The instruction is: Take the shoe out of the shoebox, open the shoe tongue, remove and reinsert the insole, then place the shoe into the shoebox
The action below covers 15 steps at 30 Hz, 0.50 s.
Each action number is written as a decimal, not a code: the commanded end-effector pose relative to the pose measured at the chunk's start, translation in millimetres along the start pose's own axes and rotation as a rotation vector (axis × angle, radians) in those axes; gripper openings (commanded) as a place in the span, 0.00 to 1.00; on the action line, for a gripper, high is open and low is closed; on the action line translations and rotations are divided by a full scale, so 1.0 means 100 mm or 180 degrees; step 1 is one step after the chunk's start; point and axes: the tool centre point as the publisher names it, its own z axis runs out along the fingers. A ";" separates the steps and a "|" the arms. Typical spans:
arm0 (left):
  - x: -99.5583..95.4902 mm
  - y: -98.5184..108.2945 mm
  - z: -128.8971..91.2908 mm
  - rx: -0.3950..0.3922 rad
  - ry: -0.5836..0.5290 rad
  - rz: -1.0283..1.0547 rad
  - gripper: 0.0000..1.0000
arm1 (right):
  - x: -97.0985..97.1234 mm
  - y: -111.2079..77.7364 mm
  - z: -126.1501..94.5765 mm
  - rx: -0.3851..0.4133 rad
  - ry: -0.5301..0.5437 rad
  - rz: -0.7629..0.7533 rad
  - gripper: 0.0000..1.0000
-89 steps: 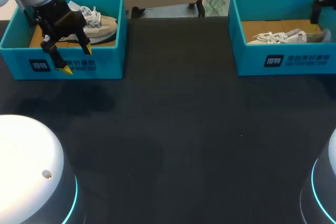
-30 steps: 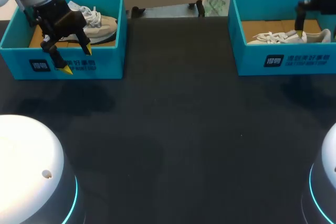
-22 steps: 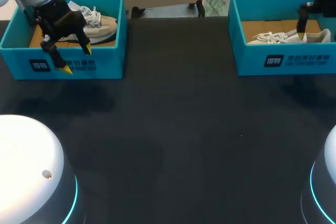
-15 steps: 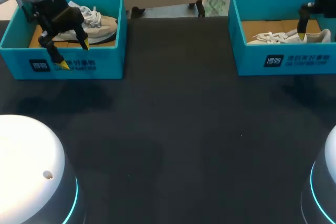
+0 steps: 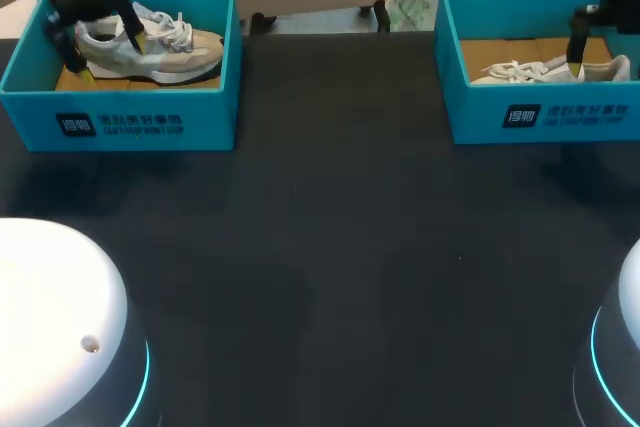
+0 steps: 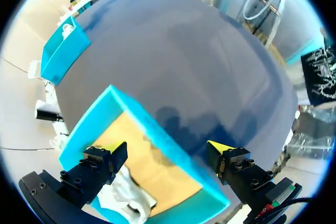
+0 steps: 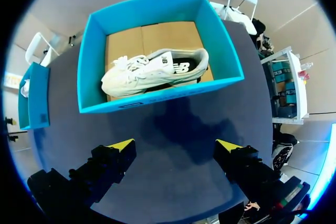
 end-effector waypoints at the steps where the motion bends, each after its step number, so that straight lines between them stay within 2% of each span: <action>1: -0.10 0.38 -0.16 -0.0033 0.0154 0.0079 1.00 | 0.00 -0.01 0.00 -0.0008 0.0004 0.0002 1.00; 6: -0.14 0.68 -0.31 -0.0276 0.0222 0.0341 1.00 | 0.00 -0.01 0.00 -0.0008 0.0004 0.0002 1.00; 9: -0.16 0.87 -0.39 -0.0330 0.0346 0.0469 1.00 | 0.00 -0.01 0.00 -0.0008 0.0004 0.0002 1.00; 15: -0.16 0.87 -0.39 -0.0330 0.0346 0.0469 1.00 | 0.00 -0.01 0.00 -0.0008 0.0004 0.0002 1.00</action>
